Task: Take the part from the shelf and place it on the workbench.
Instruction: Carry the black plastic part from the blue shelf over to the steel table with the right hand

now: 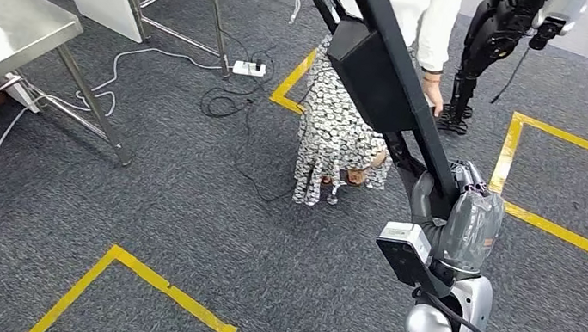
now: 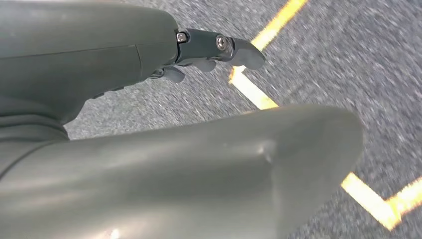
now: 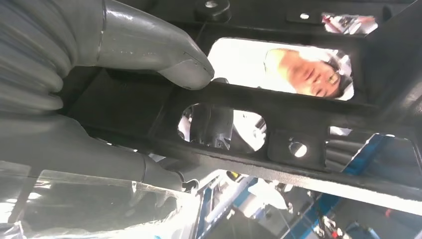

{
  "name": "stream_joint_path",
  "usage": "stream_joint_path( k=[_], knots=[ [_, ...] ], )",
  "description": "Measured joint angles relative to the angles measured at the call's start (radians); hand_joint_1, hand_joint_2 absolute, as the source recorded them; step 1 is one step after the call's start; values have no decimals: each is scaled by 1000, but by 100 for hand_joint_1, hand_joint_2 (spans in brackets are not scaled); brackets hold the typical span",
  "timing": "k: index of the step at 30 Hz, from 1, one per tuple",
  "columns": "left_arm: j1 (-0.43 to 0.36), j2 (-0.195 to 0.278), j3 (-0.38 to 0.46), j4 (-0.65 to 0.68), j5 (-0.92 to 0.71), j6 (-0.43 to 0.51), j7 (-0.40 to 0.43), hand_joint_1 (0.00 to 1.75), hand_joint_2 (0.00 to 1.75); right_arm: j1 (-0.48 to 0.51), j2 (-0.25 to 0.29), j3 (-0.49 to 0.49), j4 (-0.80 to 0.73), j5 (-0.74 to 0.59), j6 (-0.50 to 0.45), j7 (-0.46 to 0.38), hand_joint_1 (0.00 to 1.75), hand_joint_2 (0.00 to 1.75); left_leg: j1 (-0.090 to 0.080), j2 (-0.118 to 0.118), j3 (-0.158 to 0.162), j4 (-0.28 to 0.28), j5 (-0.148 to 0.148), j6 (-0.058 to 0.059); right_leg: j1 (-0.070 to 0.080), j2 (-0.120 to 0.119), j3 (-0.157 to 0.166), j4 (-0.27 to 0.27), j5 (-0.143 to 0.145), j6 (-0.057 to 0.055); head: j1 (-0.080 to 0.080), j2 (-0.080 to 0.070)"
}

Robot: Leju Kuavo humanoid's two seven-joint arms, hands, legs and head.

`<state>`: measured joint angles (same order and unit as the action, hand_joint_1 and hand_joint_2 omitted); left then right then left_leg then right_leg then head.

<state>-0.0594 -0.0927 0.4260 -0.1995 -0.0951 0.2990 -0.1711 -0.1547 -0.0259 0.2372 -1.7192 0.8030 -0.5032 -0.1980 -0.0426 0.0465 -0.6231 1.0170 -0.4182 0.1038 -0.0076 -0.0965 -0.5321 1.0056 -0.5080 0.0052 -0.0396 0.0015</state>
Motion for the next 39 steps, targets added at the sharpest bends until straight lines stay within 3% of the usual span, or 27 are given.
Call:
stream_joint_path(
  k=[2, 4, 6, 7, 8, 10, 11, 12, 14, 15, 17, 19, 20, 21, 22, 24, 26, 28, 30, 32, 34, 36, 37, 38, 39],
  knots=[
    [1, -1, 0, 0, -4, -1, 1, 0, 0, -5, 1, 0, -5, 1, 2, 4, 175, 175, 8, -22, 36, -48, 19, 13, 3, 32, -9, 34, -17, 0, 1, 0],
    [-1, -4, 0, 0, -6, -2, 1, 0, 0, -10, -1, 0, -5, -4, 7, 6, 175, 175, 17, -44, 50, -66, 30, 19, -2, 80, -75, 151, -59, -3, 4, 0],
    [-3, -8, 0, 0, -7, -1, 2, 0, 0, -12, -5, -1, 1, -14, 10, 6, 175, 175, 21, -72, 50, -66, 29, 15, -14, 94, -144, 254, -82, 9, 6, 0],
    [-3, -10, 0, 1, -7, 0, 3, 0, 0, -14, -6, -1, 5, -17, 10, 6, 175, 175, 24, -86, 49, -64, 27, 10, -21, 95, -155, 258, -72, 21, 6, 0],
    [-1, -12, 0, 1, -8, 2, 5, 0, 0, -18, -7, -1, 10, -19, 10, 5, 175, 175, 29, -99, 49, -58, 23, 2, -29, 96, -145, 221, -45, 37, 6, 0],
    [1, -12, 0, 1, -8, 7, 10, 0, 0, -28, -8, -1, 22, -23, 10, 4, 175, 175, 38, -122, 39, -29, 7, -23, -43, 110, -93, 93, 17, 68, 8, 0],
    [2, -11, 0, 1, -8, 10, 12, 0, 0, -34, -7, -1, 27, -25, 10, 2, 175, 175, 41, -131, 29, -11, -4, -36, -47, 115, -72, 48, 36, 70, 10, 0],
    [2, -11, 0, 1, -8, 14, 13, 0, 0, -39, -6, -1, 32, -28, 10, 1, 175, 175, 43, -137, 20, 4, -12, -47, -46, 119, -62, 27, 43, 63, 10, 0],
    [5, -10, 0, 2, -9, 18, 14, 0, 0, -49, -3, -1, 41, -34, 10, -3, 175, 175, 47, -144, 9, 17, -19, -56, -42, 110, -62, 29, 42, 38, 11, 0],
    [7, -10, 0, 2, -9, 19, 15, 0, 0, -55, -1, -1, 46, -38, 11, -5, 175, 175, 50, -140, 7, 21, -22, -58, -41, 106, -61, 29, 42, 30, 10, 0],
    [9, -11, 0, 2, -9, 20, 14, 0, 0, -64, 3, -1, 56, -46, 11, -9, 175, 175, 54, -105, -11, 65, -46, -66, -42, 96, -56, 27, 42, 19, 4, 0],
    [7, -11, 0, 2, -9, 20, 12, 0, 0, -67, 5, -1, 62, -52, 11, -13, 175, 175, 56, -63, -71, 181, -101, -73, -34, 83, -52, 26, 38, 10, -2, 0],
    [6, -11, 0, 2, -9, 20, 12, 0, 0, -68, 5, -1, 64, -54, 11, -13, 175, 175, 57, -53, -109, 248, -127, -74, -30, 75, -51, 26, 36, 6, -2, 0],
    [7, -11, 0, 2, -9, 20, 12, 0, 0, -68, 5, -1, 67, -54, 11, -13, 175, 175, 57, -49, -138, 294, -138, -73, -26, 67, -50, 26, 34, 4, -3, 0],
    [8, -11, 0, 2, -9, 20, 12, 0, 0, -68, 6, -1, 70, -54, 11, -13, 175, 175, 57, -48, -151, 307, -130, -69, -22, 59, -49, 26, 31, 2, -3, 0],
    [9, -11, 0, 2, -9, 20, 12, 0, 0, -70, 7, -1, 74, -54, 11, -15, 175, 175, 52, -40, -115, 218, -66, -53, -16, 44, -41, 25, 25, 0, -3, 0],
    [7, -11, 0, 2, -10, 21, 10, 0, 0, -74, 7, -1, 76, -55, 11, -17, 175, 175, 37, -6, -52, 88, -11, -33, -11, 30, -31, 21, 19, 0, -3, 0],
    [3, -10, 0, 2, -11, 21, 9, 0, 0, -77, 8, -1, 78, -59, 10, -20, 175, 175, 23, 15, -26, 34, -4, -24, -9, 14, -26, 15, 15, 5, -3, 0],
    [2, -9, 0, 2, -11, 23, 8, 0, 0, -80, 9, -1, 81, -60, 10, -20, 175, 175, 21, -3, -17, 15, -3, -18, -7, -3, -21, 9, 10, 13, -4, 0],
    [4, -10, 0, 2, -11, 25, 8, 0, 0, -87, 9, -1, 84, -54, 10, -19, 175, 175, 23, -24, 12, -21, 9, -8, -5, 18, -26, 34, -4, 13, -3, 0],
    [2, -11, 0, 2, -10, 25, 7, 0, 0, -96, 4, -1, 90, -48, 10, -18, 175, 175, 25, -46, 33, -42, 16, 0, -7, 68, -74, 133, -41, 6, 3, 0],
    [-2, -12, 0, 2, -9, 25, 7, 0, 0, -98, -1, -1, 98, -44, 10, -15, 175, 175, 25, -73, 35, -42, 14, 1, -11, 91, -141, 239, -73, 6, 6, 0],
    [-2, -12, 0, 2, -9, 24, 8, 0, 0, -99, -4, -1, 103, -40, 10, -12, 175, 175, 25, -88, 35, -40, 12, -1, -13, 93, -157, 253, -69, 12, 6, 0],
    [-1, -12, 0, 2, -8, 23, 8, 0, 0, -104, -7, -1, 108, -40, 13, -9, 175, 175, 26, -101, 36, -36, 9, -6, -16, 94, -155, 230, -48, 22, 6, 0],
    [1, -12, 0, 2, -7, 22, 8, 0, 0, -113, -10, -1, 115, -45, 18, -6, 175, 175, 28, -114, 35, -28, 4, -12, -20, 97, -134, 172, -14, 34, 7, 0]
  ],
)
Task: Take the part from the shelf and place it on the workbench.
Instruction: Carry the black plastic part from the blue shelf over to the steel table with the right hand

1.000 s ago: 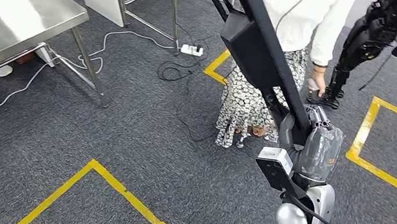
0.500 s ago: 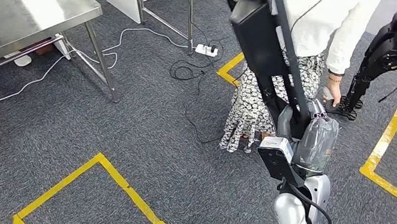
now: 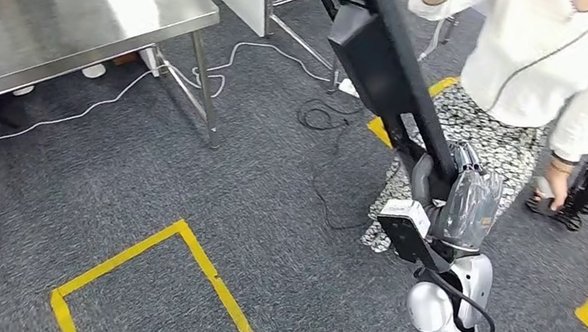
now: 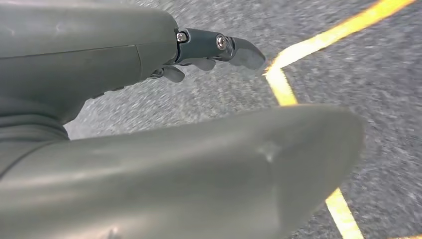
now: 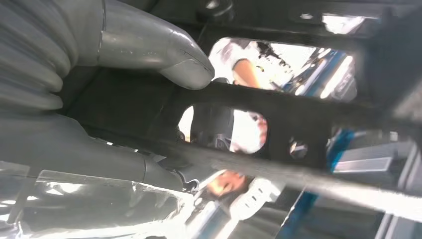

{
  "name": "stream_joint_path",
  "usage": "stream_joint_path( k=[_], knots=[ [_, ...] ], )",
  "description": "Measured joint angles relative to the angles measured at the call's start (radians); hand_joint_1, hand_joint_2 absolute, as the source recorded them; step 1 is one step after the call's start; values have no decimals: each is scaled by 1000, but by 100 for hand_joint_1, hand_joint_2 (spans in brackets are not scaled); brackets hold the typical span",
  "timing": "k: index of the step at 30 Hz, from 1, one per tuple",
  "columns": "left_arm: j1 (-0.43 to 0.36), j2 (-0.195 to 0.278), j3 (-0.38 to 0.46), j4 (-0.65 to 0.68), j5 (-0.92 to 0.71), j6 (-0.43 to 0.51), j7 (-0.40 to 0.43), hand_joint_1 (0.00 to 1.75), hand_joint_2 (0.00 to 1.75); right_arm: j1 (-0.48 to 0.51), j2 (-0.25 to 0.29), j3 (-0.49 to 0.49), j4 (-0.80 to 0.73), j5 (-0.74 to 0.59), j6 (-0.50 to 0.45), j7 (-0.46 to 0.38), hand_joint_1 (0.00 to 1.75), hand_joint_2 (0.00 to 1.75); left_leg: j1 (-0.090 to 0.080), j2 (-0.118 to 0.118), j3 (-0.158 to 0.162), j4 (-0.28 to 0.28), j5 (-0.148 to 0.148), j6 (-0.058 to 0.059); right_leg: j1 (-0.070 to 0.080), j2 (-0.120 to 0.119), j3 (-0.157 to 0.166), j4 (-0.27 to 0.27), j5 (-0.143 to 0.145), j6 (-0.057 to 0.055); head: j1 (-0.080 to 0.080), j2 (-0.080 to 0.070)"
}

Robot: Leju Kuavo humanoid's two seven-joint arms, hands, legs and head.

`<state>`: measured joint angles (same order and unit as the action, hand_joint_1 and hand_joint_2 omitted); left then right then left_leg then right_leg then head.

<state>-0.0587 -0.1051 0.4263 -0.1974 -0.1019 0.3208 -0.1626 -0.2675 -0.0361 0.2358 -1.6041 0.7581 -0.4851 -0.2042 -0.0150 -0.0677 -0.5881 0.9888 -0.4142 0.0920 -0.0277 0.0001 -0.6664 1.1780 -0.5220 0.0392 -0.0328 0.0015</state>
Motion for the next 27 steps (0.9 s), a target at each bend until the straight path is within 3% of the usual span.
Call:
stream_joint_path(
  k=[2, 4, 6, 7, 9, 11, 13, 14, 15, 17, 19, 20, 22, 24, 26, 27],
  knots=[
    [3, 1, 1, 0, 1, -3, 1, 0, 0, -27, -8, 0, 20, -17, 12, 4, 175, 175, 1, -21, -10, 25, -15, -17, -8, 21, 46, -110, 51, 13, 2, 0],
    [3, 2, 2, 0, 1, -3, 1, 0, 0, -54, -16, 0, 42, -27, 20, 6, 175, 175, -1, -37, -27, 46, -25, -29, -9, 41, 58, -138, 58, 2, 1, 0],
    [6, 2, 2, 1, 0, 0, 2, 0, 0, -81, -21, -2, 61, -35, 27, 7, 175, 175, 2, -48, -37, 55, -29, -34, -10, 35, 57, -136, 57, -13, -2, 0],
    [7, 2, 2, 1, -1, 3, 3, 0, 0, -95, -23, -3, 70, -39, 31, 7, 175, 175, 3, -38, -41, 63, -33, -38, -11, 29, 59, -137, 56, -18, -3, 0],
    [6, 1, 2, 2, -3, 7, 4, 0, 0, -118, -23, -3, 83, -44, 36, 7, 175, 175, 9, 10, -69, 121, -61, -50, -14, 16, 67, -141, 54, -28, -9, 0],
    [3, -2, 2, 2, -4, 10, 4, 0, 0, -130, -25, -3, 89, -46, 37, 7, 175, 175, 16, 55, -134, 239, -105, -61, -6, -2, 76, -143, 48, -39, -16, 0],
    [3, -5, 2, 2, -5, 11, 4, 0, 0, -139, -28, -3, 95, -46, 37, 7, 175, 175, 22, 65, -190, 318, -113, -64, 0, -20, 85, -143, 40, -45, -16, 0],
    [3, -6, 2, 2, -6, 11, 4, 0, 0, -142, -30, -2, 98, -45, 37, 7, 175, 175, 23, 66, -195, 309, -90, -62, 2, -28, 90, -143, 35, -47, -16, 0],
    [4, -8, 2, 2, -7, 11, 4, 0, 0, -145, -32, -1, 100, -44, 37, 7, 175, 175, 23, 69, -182, 265, -53, -57, 4, -36, 96, -143, 30, -47, -16, 0],
    [2, -7, 2, 2, -9, 11, 4, 0, 0, -152, -38, 1, 102, -44, 38, 7, 175, 175, 12, 99, -129, 141, 16, -36, 8, -50, 108, -147, 22, -46, -16, 0],
    [-3, -4, 2, 2, -11, 11, 4, 0, 0, -159, -45, 3, 103, -44, 38, 9, 175, 175, -6, 130, -95, 68, 33, -20, 10, -64, 115, -154, 17, -40, -15, 0],
    [-5, -2, 1, 2, -11, 11, 4, 0, 0, -161, -47, 4, 103, -45, 38, 10, 175, 175, -13, 132, -91, 59, 26, -17, 10, -73, 118, -159, 16, -35, -15, 0],
    [-5, -3, 1, 2, -11, 11, 4, 0, 0, -163, -50, 5, 105, -49, 40, 13, 175, 175, -14, 115, -69, 29, 28, -10, 13, -85, 130, -171, 12, -30, -15, 0],
    [-5, -4, 1, 2, -10, 8, 4, 0, 0, -171, -54, 7, 108, -60, 42, 15, 175, 175, -8, 96, -35, -12, 39, 0, 15, -58, 125, -147, -1, -28, -12, 0],
    [-11, -6, 2, 1, -9, 4, 5, 0, 0, -179, -63, 8, 114, -72, 44, 15, 175, 175, -3, 73, -20, -29, 44, 6, 8, -18, 63, -36, -37, -29, -8, 0],
    [-14, -7, 2, 1, -7, 2, 6, 0, 0, -181, -66, 9, 118, -76, 45, 15, 175, 175, -1, 60, -20, -28, 43, 8, 3, -9, 20, 30, -54, -27, -8, 0]
  ],
)
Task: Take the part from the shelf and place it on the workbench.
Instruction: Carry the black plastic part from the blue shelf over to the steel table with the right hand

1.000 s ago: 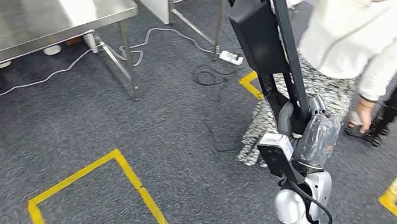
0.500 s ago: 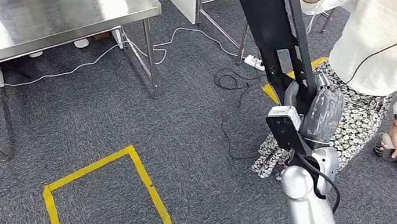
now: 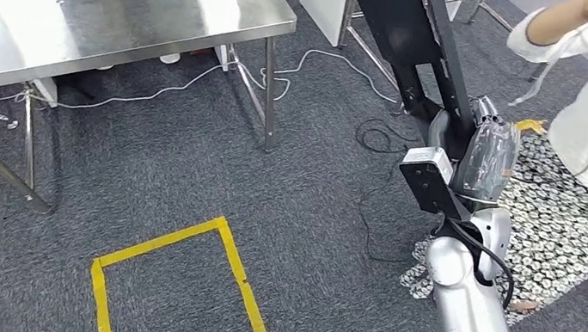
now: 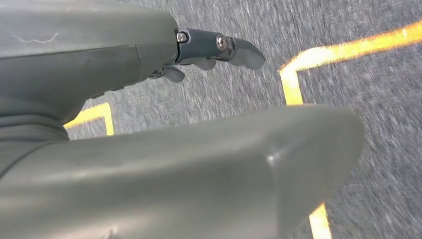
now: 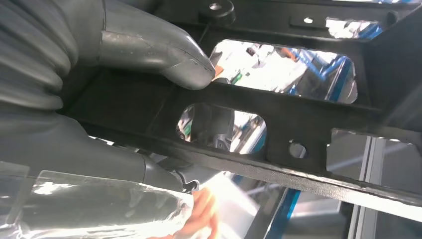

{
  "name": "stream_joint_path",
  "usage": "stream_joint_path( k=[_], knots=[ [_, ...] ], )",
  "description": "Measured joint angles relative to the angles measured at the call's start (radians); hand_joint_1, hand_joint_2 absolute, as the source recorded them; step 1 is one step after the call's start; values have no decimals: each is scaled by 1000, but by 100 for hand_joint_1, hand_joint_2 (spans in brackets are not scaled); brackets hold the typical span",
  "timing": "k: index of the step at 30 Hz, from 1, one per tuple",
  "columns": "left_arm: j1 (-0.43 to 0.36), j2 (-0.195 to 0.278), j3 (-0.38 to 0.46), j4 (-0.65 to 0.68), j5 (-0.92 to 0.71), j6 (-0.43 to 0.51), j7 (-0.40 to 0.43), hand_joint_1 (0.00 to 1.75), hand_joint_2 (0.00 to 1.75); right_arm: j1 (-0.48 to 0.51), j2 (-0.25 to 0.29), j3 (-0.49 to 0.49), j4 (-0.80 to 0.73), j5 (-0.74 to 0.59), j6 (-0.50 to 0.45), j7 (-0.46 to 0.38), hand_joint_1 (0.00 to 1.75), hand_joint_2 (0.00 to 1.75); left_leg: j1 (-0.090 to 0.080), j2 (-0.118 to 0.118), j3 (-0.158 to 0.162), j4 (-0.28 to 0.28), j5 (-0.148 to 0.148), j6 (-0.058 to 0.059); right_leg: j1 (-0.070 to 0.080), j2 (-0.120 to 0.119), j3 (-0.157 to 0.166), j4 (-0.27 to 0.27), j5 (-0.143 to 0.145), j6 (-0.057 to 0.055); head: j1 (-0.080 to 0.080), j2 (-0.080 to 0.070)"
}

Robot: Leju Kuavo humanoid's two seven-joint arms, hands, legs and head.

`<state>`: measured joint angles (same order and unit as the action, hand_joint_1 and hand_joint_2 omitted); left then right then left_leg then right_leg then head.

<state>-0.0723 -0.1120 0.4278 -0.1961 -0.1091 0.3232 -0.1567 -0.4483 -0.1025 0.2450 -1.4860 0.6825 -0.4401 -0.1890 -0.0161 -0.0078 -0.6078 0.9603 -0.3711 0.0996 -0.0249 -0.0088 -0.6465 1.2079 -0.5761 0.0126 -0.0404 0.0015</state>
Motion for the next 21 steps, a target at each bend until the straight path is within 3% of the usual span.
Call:
stream_joint_path(
  k=[1, 2, 3, 5, 6, 8, 10, 12, 14, 16, 17, 18, 21],
  knots=[
    [-1, -1, 0, 0, 2, -1, 2, 0, 0, 1, -3, 1, 5, -2, 0, 0, 175, 175, 3, -14, 0, 1, -2, -2, -5, 4, -35, 45, -7, 7, 1, 0],
    [-1, -2, 0, 0, 4, -2, 3, 0, 0, 1, -5, 2, 9, -4, 0, 0, 175, 175, 7, -28, 1, 4, -6, -6, -10, 5, -52, 55, 3, 18, 1, 0],
    [1, -3, 0, 0, 5, -1, 5, 0, 0, 1, -5, 3, 13, -4, 0, 0, 175, 175, 13, -42, 1, 11, -11, -13, -17, 6, -48, 25, 28, 34, 1, 0],
    [4, -3, 2, 1, 7, -1, 6, 0, 0, -4, -5, 5, 20, -6, 0, 0, 175, 175, 23, -66, -8, 42, -30, -37, -31, 23, -3, -93, 90, 66, 3, 0],
    [5, -2, 4, 1, 9, -1, 5, 0, 0, -8, -4, 7, 24, -7, 0, 0, 175, 175, 25, -76, -17, 63, -42, -50, -35, 31, 16, -135, 108, 69, 5, 0],
    [8, 0, 6, 1, 12, 0, 2, 0, 0, -18, -3, 13, 34, -11, 1, -2, 175, 175, 26, -89, -34, 89, -56, -65, -33, 39, 25, -153, 108, 53, 7, 0],
    [15, 1, 9, 1, 15, 2, 0, 0, 0, -28, -1, 21, 43, -15, 1, -3, 175, 175, 32, -89, -40, 95, -60, -68, -32, 29, 26, -152, 107, 34, 6, 0],
    [19, 0, 11, 2, 15, 7, -3, 0, 0, -40, 1, 28, 50, -21, 1, -4, 175, 175, 35, -53, -56, 132, -79, -75, -32, 20, 31, -153, 106, 23, 2, 0],
    [17, 0, 12, 2, 13, 11, -5, 0, 0, -52, 1, 32, 57, -27, 1, -5, 175, 175, 36, -9, -108, 235, -124, -82, -27, 9, 37, -154, 102, 14, -4, 0],
    [16, 0, 12, 2, 9, 12, -6, 0, 0, -60, 1, 36, 66, -30, 1, -5, 175, 175, 37, 5, -174, 344, -158, -83, -20, -7, 43, -154, 95, 7, -7, 0],
    [17, 0, 12, 2, 8, 12, -6, 0, 0, -61, 2, 38, 71, -30, 1, -5, 175, 175, 37, 7, -190, 360, -152, -79, -16, -15, 46, -154, 91, 4, -7, 0],
    [18, 0, 12, 3, 7, 12, -6, 0, 0, -62, 2, 40, 73, -31, 1, -5, 175, 175, 35, 8, -186, 339, -129, -72, -12, -23, 52, -154, 87, 1, -7, 0],
    [17, 3, 12, 3, 7, 12, -6, 0, 0, -67, 4, 44, 77, -30, 1, -7, 175, 175, 16, 44, -103, 161, -38, -33, 1, -46, 75, -163, 75, 0, -5, 0]
  ],
)
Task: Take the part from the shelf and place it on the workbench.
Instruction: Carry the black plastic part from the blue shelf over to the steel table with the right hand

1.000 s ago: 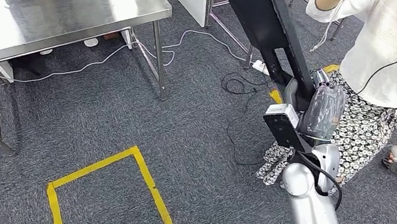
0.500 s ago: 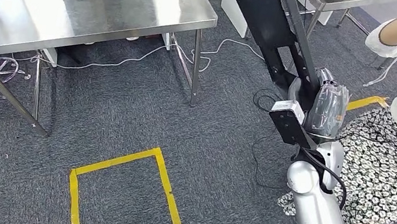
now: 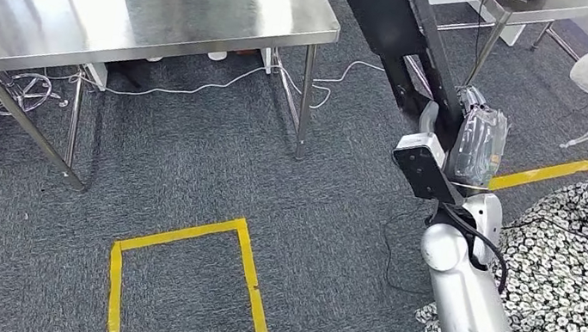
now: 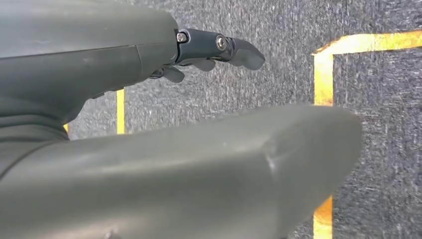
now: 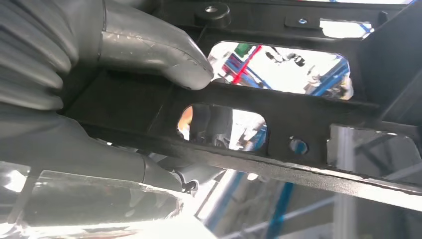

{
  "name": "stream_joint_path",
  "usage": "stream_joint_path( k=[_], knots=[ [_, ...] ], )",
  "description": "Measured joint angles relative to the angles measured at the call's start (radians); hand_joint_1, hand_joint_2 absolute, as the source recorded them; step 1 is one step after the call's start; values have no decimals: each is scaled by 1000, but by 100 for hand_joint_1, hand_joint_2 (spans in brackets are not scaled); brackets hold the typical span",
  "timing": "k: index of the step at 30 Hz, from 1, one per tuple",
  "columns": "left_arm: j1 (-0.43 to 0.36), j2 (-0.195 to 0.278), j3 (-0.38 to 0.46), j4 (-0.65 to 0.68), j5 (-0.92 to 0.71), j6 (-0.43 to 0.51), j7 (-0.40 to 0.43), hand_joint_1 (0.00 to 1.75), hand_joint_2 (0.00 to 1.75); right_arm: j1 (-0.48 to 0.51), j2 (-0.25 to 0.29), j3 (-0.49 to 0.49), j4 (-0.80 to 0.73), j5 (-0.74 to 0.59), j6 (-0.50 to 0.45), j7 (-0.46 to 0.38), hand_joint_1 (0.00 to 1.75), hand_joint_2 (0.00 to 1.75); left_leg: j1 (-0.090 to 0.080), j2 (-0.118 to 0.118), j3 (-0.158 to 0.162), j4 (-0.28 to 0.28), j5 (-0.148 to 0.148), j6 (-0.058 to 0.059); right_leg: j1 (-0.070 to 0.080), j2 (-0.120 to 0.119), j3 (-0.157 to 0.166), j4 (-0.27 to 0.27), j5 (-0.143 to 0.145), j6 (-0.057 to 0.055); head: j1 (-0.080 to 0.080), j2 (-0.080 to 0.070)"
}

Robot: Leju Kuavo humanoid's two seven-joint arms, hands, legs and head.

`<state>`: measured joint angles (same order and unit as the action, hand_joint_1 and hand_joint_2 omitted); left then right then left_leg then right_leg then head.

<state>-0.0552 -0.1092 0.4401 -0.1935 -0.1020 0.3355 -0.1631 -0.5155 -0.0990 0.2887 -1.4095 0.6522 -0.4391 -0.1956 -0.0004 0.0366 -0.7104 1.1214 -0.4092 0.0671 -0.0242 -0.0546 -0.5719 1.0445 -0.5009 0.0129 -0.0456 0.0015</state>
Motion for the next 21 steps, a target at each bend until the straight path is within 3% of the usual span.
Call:
stream_joint_path(
  k=[2, 4, 6, 7, 9, 11, 12, 13, 14, 15, 17, 19, 21],
  knots=[
    [-2, 2, 0, 0, 0, 0, -1, 0, 0, -7, 1, 2, 3, 0, 0, -1, 175, 175, -14, 20, 29, -56, 10, 14, 2, -17, 11, -12, -4, 4, 1, 0],
    [-2, 2, 0, 0, 0, 0, -3, 0, 0, -11, 4, 4, 6, -1, 0, -1, 175, 175, -19, 7, 44, -81, 12, 19, 5, -34, 24, -29, -5, 11, -1, 0],
    [-1, 2, 0, 0, 0, -6, -7, 0, 0, -16, 6, 7, 8, 0, 0, 1, 175, 175, -15, -11, 81, -129, 27, 25, 8, -17, 30, -23, -14, 14, 2, 0],
    [-4, 2, 0, 0, 0, -13, -9, 0, 0, -20, 5, 8, 10, 1, 1, 4, 175, 175, -12, -19, 100, -151, 35, 29, 8, 4, 14, 12, -28, 12, 5, 0],
    [-14, 3, 0, 0, -6, -30, -8, 0, 0, -26, 0, 10, 15, 2, 1, 11, 175, 175, -9, -36, 111, -165, 40, 30, 3, 43, -59, 140, -68, 6, 9, 0],
    [-22, 4, 0, -1, -14, -39, -4, 0, 0, -18, -6, 10, 18, -1, 1, 16, 175, 175, -8, -56, 114, -164, 34, 26, -2, 52, -133, 232, -78, 16, 12, 0],
    [-23, 5, -1, -1, -17, -42, -2, 0, 0, -14, -9, 10, 19, -3, 1, 17, 175, 175, -7, -64, 117, -161, 30, 22, -5, 53, -145, 223, -58, 27, 13, 0],
    [-23, 5, -1, -2, -20, -43, 0, 0, 0, -11, -12, 10, 20, -5, 1, 18, 175, 175, -5, -71, 120, -156, 23, 16, -9, 53, -136, 174, -22, 40, 13, 0],
    [-22, 6, -1, -2, -21, -44, 1, 0, 0, -10, -17, 10, 20, -6, 1, 19, 175, 175, -5, -76, 120, -148, 15, 8, -13, 53, -112, 102, 17, 52, 14, 0],
    [-22, 7, -1, -2, -20, -45, 0, 0, 0, -10, -22, 10, 19, -9, 1, 18, 175, 175, -7, -79, 116, -132, 3, 0, -16, 53, -88, 35, 51, 57, 16, 0],
    [-19, 9, -1, -2, -13, -44, -5, 0, 0, -6, -33, 9, 15, -15, 2, 16, 175, 175, -11, -83, 107, -108, -18, -14, -16, 53, -60, -30, 78, 45, 18, 0],
    [-15, 13, 0, -2, -2, -43, -10, 0, 0, 2, -43, 9, 7, -17, 4, 14, 175, 175, -9, -83, 105, -100, -30, -22, -16, 53, -56, -30, 77, 24, 15, 0],
    [-13, 18, 1, -2, 7, -44, -14, 0, 0, 8, -56, 6, -6, -20, 4, 14, 175, 175, -3, -69, 97, -73, -50, -33, -21, 54, -50, -31, 75, 11, 11, 0]
  ],
)
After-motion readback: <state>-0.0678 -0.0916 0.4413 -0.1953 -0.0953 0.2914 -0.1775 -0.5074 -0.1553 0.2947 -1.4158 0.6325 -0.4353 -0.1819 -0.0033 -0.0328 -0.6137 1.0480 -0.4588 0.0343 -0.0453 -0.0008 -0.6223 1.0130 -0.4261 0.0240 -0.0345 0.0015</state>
